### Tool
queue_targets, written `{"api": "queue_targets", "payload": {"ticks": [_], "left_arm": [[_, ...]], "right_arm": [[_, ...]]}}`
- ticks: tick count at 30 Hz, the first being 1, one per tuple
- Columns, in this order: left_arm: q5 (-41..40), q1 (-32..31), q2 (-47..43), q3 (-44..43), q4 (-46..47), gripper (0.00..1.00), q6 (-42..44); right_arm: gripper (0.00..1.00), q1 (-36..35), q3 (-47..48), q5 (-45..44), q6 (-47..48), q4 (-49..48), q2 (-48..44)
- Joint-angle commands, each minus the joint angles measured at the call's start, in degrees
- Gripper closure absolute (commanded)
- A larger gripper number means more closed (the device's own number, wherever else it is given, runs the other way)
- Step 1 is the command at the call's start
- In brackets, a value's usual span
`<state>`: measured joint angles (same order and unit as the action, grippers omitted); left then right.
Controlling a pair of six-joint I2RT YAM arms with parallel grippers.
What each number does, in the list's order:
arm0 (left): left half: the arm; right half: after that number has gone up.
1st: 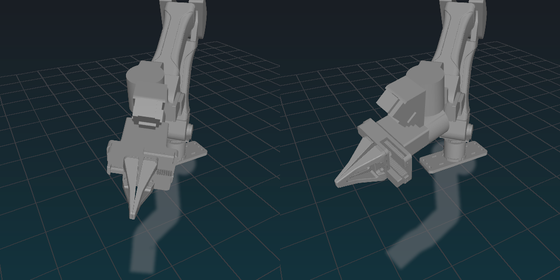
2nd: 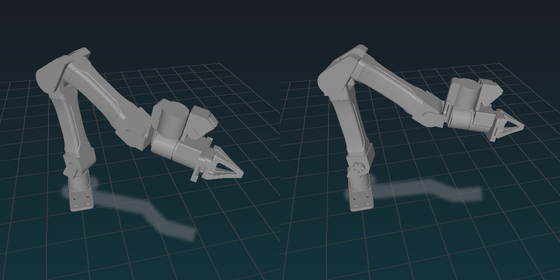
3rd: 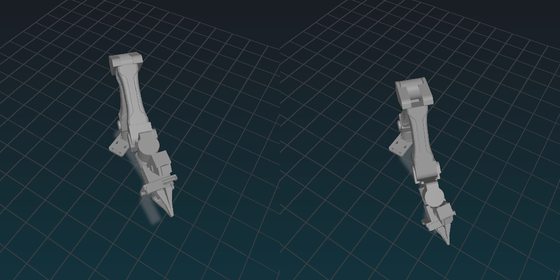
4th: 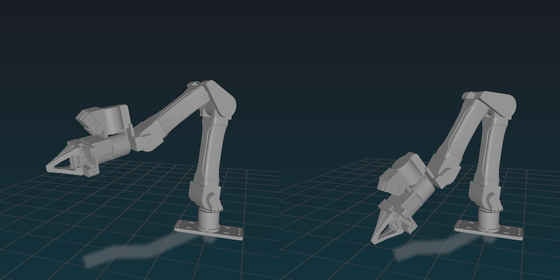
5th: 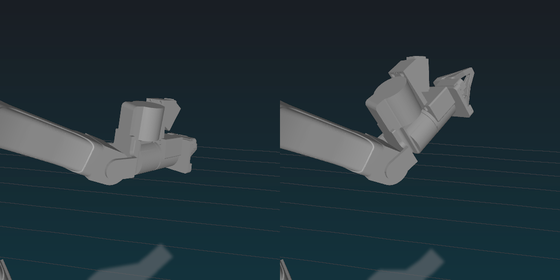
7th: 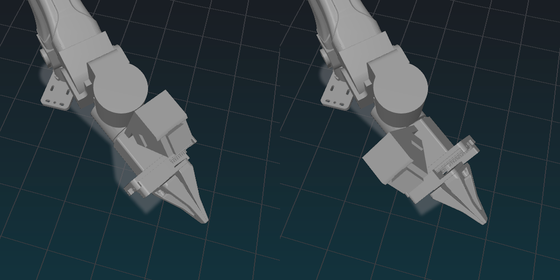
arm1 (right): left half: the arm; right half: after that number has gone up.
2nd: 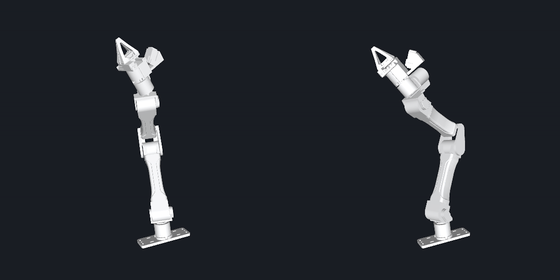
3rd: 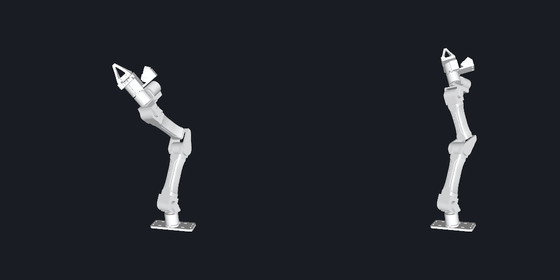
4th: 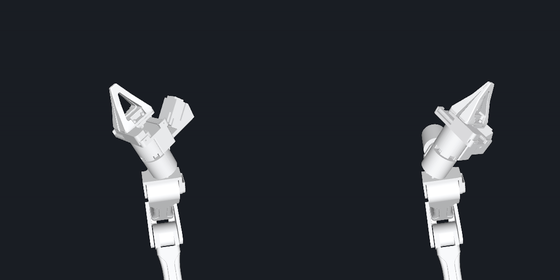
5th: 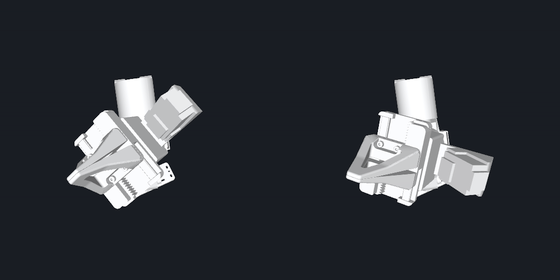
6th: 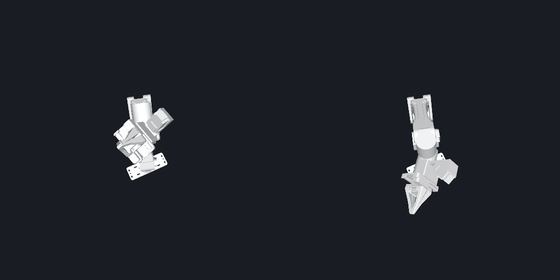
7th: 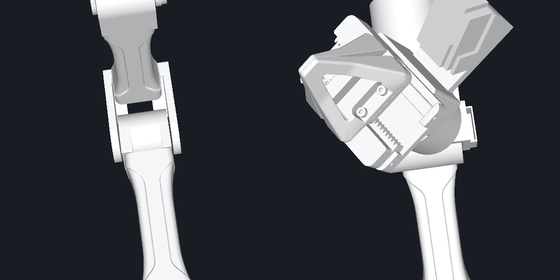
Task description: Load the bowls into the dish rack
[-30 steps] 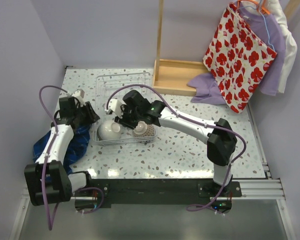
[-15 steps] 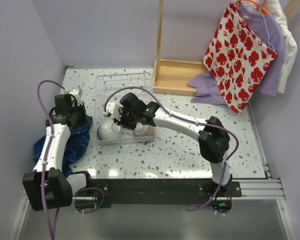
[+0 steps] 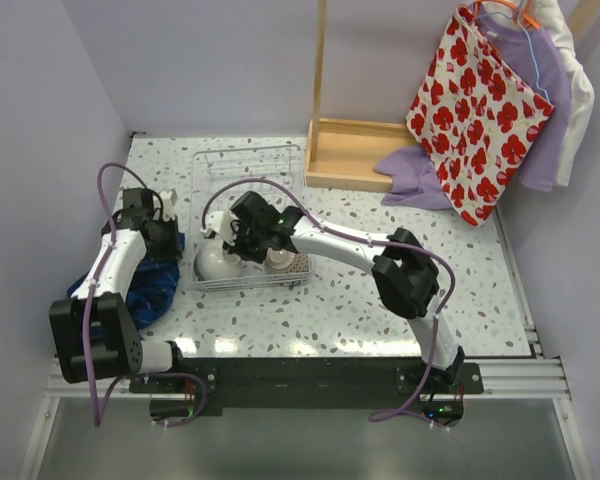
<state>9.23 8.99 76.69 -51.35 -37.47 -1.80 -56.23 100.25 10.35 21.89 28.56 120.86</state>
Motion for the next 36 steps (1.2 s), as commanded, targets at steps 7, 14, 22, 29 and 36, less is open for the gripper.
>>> {"api": "queue_targets", "payload": {"ticks": [7,14,22,29,36], "left_arm": [[6.48,-0.38,4.96,-3.93,-2.51,1.0,5.4],[13.35,-0.56,9.18,-4.81,-4.01,1.0,8.04],[13.9,-1.08,11.47,-8.23,-8.75,1.0,10.59],[9.13,1.63,7.61,-10.87,-12.18,1.0,15.07],[16.24,3.14,7.07,-11.4,-15.25,1.0,21.13]], "right_arm": [[0.87,-2.22,10.76,2.39,-1.24,-0.96,3.95],[0.86,-3.19,7.42,1.34,-1.24,-1.57,2.02],[0.85,-3.27,5.23,-0.86,-0.27,-1.92,0.87],[0.85,-3.27,5.13,-1.82,0.08,-2.1,0.61],[0.85,-3.27,5.13,-1.82,0.17,-1.92,0.34]]}}
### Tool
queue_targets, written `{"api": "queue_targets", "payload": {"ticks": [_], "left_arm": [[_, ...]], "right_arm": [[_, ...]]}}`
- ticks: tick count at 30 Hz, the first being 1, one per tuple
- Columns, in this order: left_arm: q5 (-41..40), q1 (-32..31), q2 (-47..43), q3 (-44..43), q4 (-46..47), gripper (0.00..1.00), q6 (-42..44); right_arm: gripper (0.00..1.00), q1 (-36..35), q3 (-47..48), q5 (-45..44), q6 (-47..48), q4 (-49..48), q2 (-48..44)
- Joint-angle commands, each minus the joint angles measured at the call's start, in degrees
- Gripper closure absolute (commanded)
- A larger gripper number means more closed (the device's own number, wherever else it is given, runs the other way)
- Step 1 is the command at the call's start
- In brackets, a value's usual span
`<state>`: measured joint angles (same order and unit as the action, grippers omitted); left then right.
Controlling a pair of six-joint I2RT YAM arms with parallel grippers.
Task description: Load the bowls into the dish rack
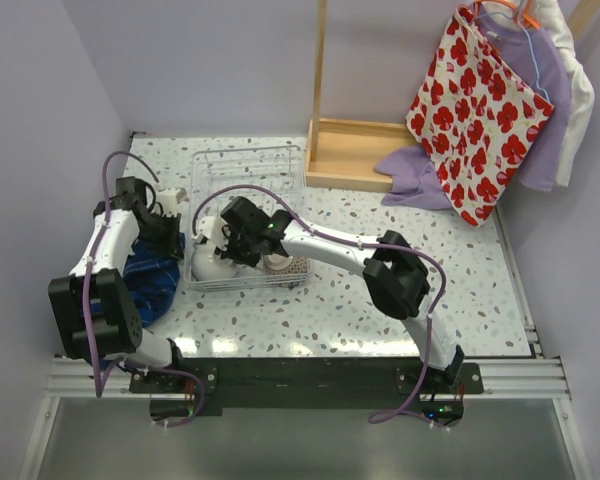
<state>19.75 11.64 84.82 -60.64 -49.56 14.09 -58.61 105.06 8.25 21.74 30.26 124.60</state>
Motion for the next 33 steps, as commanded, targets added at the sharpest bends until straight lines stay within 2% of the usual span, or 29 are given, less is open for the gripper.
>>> {"api": "queue_targets", "payload": {"ticks": [1,14,21,28,33], "left_arm": [[6.87,0.4,-0.71,-2.02,-3.17,1.0,5.51],[6.09,-0.21,2.19,-1.5,-2.3,1.0,4.99],[5.74,-3.55,3.43,-0.09,0.08,1.0,2.27],[0.65,-3.73,3.08,2.81,3.33,1.0,2.35],[4.32,-3.73,3.07,2.46,3.07,1.0,2.44]], "right_arm": [[0.84,-0.89,0.33,0.27,0.32,-3.46,-3.31],[0.85,-0.98,0.06,-0.25,0.5,-3.54,-3.66],[0.84,-1.07,-0.03,-0.34,0.76,-3.45,-3.83],[0.84,-1.07,-0.82,-0.78,1.11,-3.37,-4.36],[0.84,-1.07,-0.56,-0.69,0.94,-3.54,-4.19]]}}
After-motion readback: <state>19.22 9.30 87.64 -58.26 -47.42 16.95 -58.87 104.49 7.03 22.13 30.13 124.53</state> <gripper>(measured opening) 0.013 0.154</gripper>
